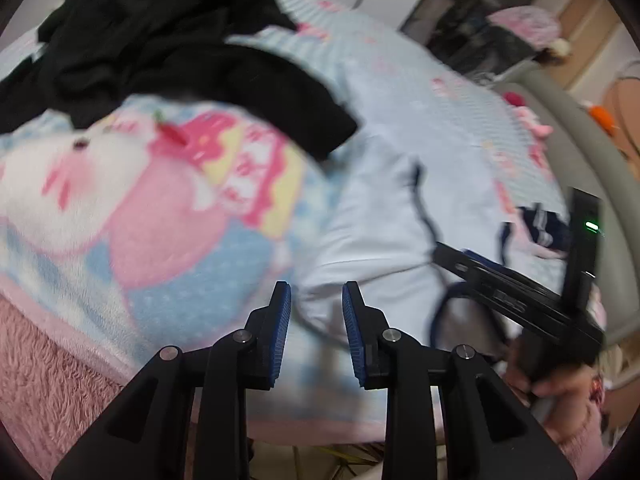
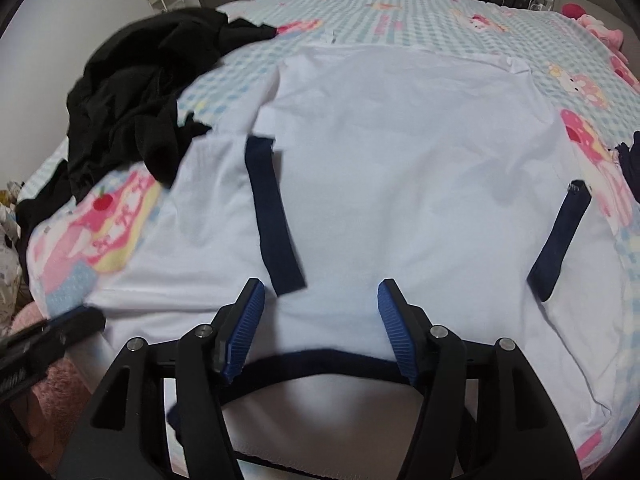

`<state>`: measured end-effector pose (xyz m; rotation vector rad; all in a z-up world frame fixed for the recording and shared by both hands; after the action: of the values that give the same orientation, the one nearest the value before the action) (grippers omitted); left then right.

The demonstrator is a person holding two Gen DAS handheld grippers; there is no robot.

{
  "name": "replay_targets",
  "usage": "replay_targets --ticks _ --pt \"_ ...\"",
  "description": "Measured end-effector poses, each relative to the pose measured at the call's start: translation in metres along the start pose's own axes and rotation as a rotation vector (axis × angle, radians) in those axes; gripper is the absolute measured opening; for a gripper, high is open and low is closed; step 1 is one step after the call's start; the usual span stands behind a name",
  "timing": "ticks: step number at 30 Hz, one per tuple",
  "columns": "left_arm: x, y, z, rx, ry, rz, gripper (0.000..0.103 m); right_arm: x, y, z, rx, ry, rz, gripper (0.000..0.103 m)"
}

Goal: Fold clothes

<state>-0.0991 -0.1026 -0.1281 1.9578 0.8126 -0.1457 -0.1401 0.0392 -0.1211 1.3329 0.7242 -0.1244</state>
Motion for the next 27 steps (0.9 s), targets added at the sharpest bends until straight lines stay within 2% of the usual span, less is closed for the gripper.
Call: replay_targets --ticks 3,4,5,6,8,11,13,15,18,23,26,27 --pt "-0.013 0.002 -0.014 0.044 -0.052 -0.051 0.029 -0.006 0.0 0.0 -0.008 -0.013 -0.017 0.061" --pt "-0.018 -0.004 -0.015 0.051 -0.061 -0.044 0.029 -0.005 -0.005 0.001 -0.007 -0.01 -0.001 0.061" --pt "-0.019 -0.013 -0.012 0.033 -0.071 -0.022 0.029 -0.002 -0.013 0.002 -0.004 0.0 0.029 0.062" --pt "-0.015 -0.027 -0.004 -0.019 -0.082 0.021 0.029 0.002 -0.022 0.004 0.005 0.015 0.06 0.062" --pt "-0.009 -0.047 0.01 -0.111 -0.097 0.087 0.03 0.006 -0.026 0.006 0.025 0.034 0.056 0.062" --pt "-0.004 -0.044 0.022 -0.159 -0.071 0.065 0.029 0.008 -0.016 0.006 0.002 0.039 0.053 0.062" --pt "-0.007 -0.027 0.015 -0.127 -0.08 0.0 0.029 0.009 -0.004 0.002 -0.004 0.036 0.032 0.062" --pt "-0.007 -0.015 0.001 -0.065 -0.116 -0.043 0.03 0.009 0.009 -0.003 -0.025 0.014 0.003 0.062" --pt "0.002 -0.012 -0.018 0.009 -0.164 -0.04 0.031 0.008 0.026 -0.012 -0.033 0.023 -0.02 0.062" --pt "0.022 -0.045 -0.002 -0.172 -0.184 0.051 0.03 0.033 0.044 -0.055 0.103 0.022 -0.003 0.064" --pt "0.023 -0.037 -0.001 -0.133 -0.159 0.042 0.03 0.068 0.036 -0.079 0.126 -0.023 0.08 0.064" --pt "0.024 -0.033 -0.002 -0.105 -0.153 0.028 0.031 0.079 0.038 -0.082 0.107 -0.033 0.077 0.064"
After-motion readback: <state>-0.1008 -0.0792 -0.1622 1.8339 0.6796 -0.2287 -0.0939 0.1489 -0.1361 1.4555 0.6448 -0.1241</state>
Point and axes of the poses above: each gripper's, at about its wrist camera, not at the fingertips, and y roughly against the way its jaws point, z to its left, x to its underside, the point moved 8 cm from there along -y, roughly the way its jaws point, and after that the axes turned 11 degrees about y, right-handed, at the moved point
